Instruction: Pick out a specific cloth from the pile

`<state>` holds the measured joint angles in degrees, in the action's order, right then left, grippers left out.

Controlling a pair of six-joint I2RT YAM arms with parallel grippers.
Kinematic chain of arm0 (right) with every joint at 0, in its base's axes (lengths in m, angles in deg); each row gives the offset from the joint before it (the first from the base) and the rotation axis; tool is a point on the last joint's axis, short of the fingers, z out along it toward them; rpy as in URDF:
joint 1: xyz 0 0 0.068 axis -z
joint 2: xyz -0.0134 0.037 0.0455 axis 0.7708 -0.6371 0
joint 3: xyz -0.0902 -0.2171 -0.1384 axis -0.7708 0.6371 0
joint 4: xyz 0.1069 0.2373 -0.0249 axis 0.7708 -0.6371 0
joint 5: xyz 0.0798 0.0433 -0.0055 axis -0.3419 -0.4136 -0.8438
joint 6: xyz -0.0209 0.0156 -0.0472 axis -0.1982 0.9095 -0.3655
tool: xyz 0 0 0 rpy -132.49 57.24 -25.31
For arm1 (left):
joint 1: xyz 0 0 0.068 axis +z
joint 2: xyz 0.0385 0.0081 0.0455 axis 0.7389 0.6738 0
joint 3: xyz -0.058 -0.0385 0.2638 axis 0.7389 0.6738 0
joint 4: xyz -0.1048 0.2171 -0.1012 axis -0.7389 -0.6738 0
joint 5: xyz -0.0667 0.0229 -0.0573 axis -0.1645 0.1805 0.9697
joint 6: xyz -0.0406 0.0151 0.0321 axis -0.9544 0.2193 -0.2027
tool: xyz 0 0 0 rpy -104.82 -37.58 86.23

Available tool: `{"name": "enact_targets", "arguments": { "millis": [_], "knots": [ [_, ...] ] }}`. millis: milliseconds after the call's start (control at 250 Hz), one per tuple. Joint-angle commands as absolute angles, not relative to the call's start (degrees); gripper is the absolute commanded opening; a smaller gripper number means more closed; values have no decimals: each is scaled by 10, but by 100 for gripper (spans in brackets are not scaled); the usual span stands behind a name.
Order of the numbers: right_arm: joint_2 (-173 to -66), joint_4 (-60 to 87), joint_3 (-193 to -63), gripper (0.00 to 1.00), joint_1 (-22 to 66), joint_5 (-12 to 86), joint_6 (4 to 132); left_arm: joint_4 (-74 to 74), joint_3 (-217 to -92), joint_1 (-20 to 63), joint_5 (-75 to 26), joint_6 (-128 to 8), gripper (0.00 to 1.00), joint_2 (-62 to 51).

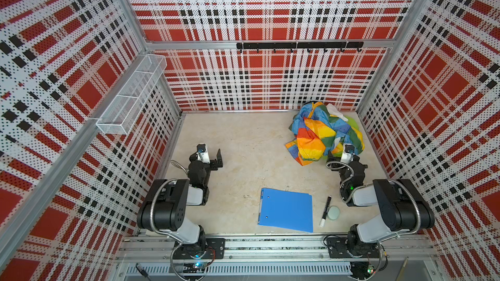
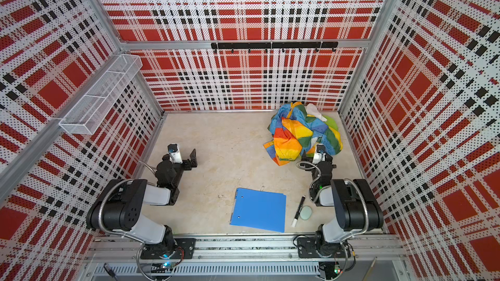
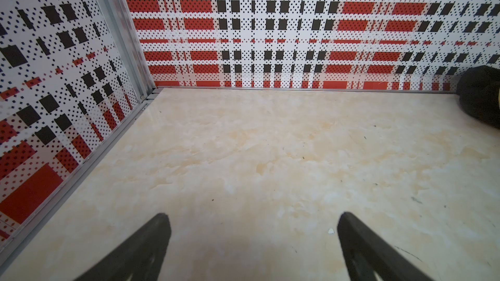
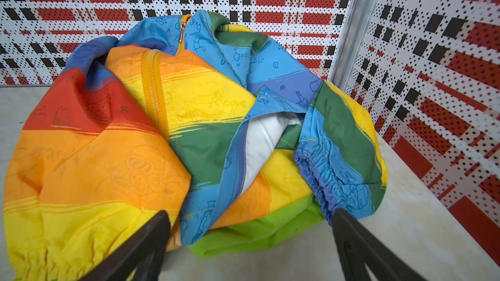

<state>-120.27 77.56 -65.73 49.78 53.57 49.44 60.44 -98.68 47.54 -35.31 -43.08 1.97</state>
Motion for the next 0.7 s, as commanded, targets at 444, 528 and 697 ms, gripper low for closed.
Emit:
{"name": "enact_targets", "arguments": {
  "millis": [444,528,697],
  "knots": [
    [-1208,811,-669,100,501,537,489,618,-998,478,-346,-433,99,25],
    [-1208,812,-669,100,502,534,489,617,-998,478,-346,-434,99,25],
    [-1207,814,-668,100,502,535,489,618,-998,478,-346,-433,99,24]
  ]
}}
